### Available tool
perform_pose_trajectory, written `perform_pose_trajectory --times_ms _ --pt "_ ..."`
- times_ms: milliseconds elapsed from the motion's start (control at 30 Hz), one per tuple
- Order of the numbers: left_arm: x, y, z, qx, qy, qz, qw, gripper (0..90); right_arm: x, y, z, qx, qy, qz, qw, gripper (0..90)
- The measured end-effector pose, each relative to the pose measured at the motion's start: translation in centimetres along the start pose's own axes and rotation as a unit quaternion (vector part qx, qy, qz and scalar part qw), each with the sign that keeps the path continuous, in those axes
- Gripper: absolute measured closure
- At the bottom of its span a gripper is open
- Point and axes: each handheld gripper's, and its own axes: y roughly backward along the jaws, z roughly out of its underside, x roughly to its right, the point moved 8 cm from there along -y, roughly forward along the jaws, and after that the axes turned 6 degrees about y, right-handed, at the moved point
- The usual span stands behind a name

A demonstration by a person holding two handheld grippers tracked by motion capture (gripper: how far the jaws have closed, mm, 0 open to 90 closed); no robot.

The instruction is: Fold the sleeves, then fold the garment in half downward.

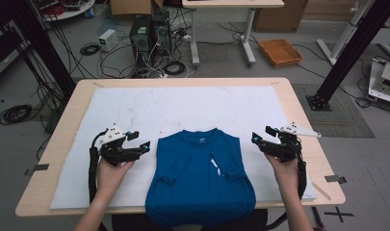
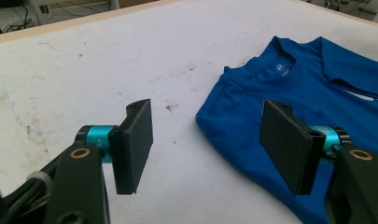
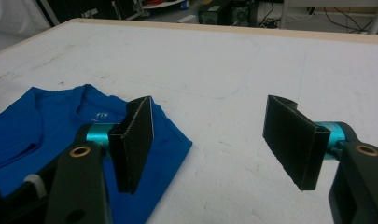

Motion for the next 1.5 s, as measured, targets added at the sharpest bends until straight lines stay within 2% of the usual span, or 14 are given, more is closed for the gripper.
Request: perform_pose_trajectory --times_ms 200,400,467,500,533,567,700,833,900,1100,1167,1300,1433,1500 --pt "0.2 -0.2 0.0 -0.002 0.008 0.011 0.9999 35.4 0.2 -0.2 -0.1 0.001 -0.002 0.002 1.0000 33.4" --pt "0.6 -1.0 0.3 -0.018 0.035 0.024 0.9989 37.1 0.1 -0.6 0.2 -0.007 -0.004 0.000 1.0000 36.6" --pt "0.8 -1.4 0.5 -0.030 0.046 0.027 0.9981 39.3 0.0 -0.9 0.5 -0.016 0.001 -0.002 0.9999 39.8" --pt "1.0 -1.9 0.7 -0.037 0.059 0.028 0.9972 43.1 -0.3 -1.4 0.8 -0.025 0.004 -0.006 0.9997 42.2" --pt "1.0 -1.9 0.7 -0.037 0.059 0.028 0.9972 43.9 -0.3 -1.4 0.8 -0.025 0.004 -0.006 0.9997 42.2" --pt "1.2 -2.4 1.0 -0.053 0.070 0.024 0.9958 45.1 -0.7 -1.8 1.3 -0.036 0.000 -0.013 0.9993 43.4" --pt "1.5 -3.4 1.6 -0.076 0.078 0.013 0.9940 51.3 -1.2 -2.6 2.0 -0.052 -0.009 -0.010 0.9986 49.3" --pt "1.4 -4.1 1.9 -0.084 0.088 0.009 0.9926 54.3 -1.5 -3.1 2.5 -0.065 -0.010 -0.014 0.9978 55.6" --pt "1.5 -4.7 2.1 -0.094 0.102 0.013 0.9903 55.8 -1.9 -3.8 3.0 -0.089 -0.005 -0.017 0.9959 59.2" --pt "1.6 -5.3 2.7 -0.122 0.097 -0.009 0.9878 56.3 -2.6 -5.4 4.1 -0.133 -0.002 -0.021 0.9909 61.8" --pt "1.6 -5.5 2.8 -0.127 0.092 -0.019 0.9875 60.6 -2.7 -5.9 4.5 -0.147 0.005 -0.017 0.9890 64.3" --pt "1.3 -5.4 2.9 -0.129 0.088 -0.028 0.9872 68.0 -3.4 -6.5 5.1 -0.166 0.035 -0.017 0.9854 81.1" --pt "1.1 -5.2 2.8 -0.128 0.089 -0.035 0.9872 69.2 -3.2 -6.4 4.9 -0.160 0.032 -0.015 0.9865 81.9" --pt "1.0 -5.2 2.7 -0.124 0.094 -0.035 0.9872 64.0 -2.9 -6.2 4.8 -0.155 0.021 -0.013 0.9877 74.2"
